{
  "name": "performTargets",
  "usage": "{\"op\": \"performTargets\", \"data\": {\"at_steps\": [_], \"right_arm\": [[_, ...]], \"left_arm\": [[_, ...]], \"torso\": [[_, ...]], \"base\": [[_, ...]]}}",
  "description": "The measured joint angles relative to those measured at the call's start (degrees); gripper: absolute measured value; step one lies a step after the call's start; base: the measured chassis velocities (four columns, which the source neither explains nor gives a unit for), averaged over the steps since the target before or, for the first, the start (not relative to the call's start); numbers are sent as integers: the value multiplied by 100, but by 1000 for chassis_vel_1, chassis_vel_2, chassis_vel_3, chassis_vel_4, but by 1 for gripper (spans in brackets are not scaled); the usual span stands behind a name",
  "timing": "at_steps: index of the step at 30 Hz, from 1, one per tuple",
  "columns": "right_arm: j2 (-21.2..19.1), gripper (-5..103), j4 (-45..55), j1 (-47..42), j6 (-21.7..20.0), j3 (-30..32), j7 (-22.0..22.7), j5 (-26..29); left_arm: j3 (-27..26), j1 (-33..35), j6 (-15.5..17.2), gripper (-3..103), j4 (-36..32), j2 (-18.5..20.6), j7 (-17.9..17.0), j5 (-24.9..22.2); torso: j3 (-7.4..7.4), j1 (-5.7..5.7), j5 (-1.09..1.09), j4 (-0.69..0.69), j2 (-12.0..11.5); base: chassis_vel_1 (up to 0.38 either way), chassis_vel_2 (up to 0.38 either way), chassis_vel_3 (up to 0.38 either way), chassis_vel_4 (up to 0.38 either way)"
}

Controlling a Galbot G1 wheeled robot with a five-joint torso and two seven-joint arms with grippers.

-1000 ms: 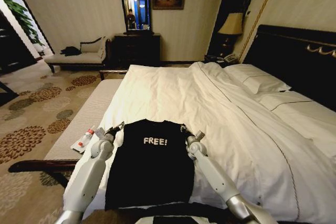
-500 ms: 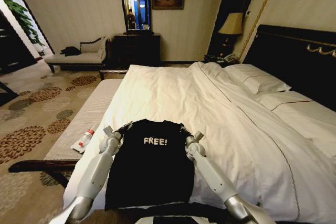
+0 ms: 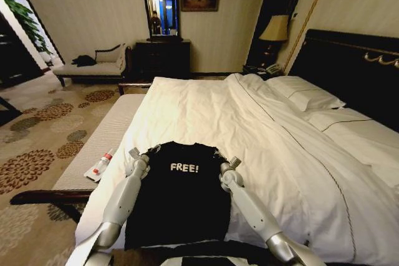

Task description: Fold the clothes on the bed.

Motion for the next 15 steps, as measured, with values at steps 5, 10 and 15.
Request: {"op": "performTargets", "data": {"at_steps": [5,10,15], "right_arm": [[-2,0,-3,32,3,-3,8,-2],[-5,0,-4,44,45,-6,11,-9],[-15,0,26,49,70,-6,17,-10]], "left_arm": [[-14,5,-15,47,5,4,28,22],[-37,24,-68,30,-12,37,76,36],[-37,37,-82,10,-44,96,94,36]], "torso": [[0,0,0,0,0],[0,0,-1,-1,0],[0,0,0,0,0]], "base": [[0,0,0,0],[0,0,0,0],[0,0,0,0]]}}
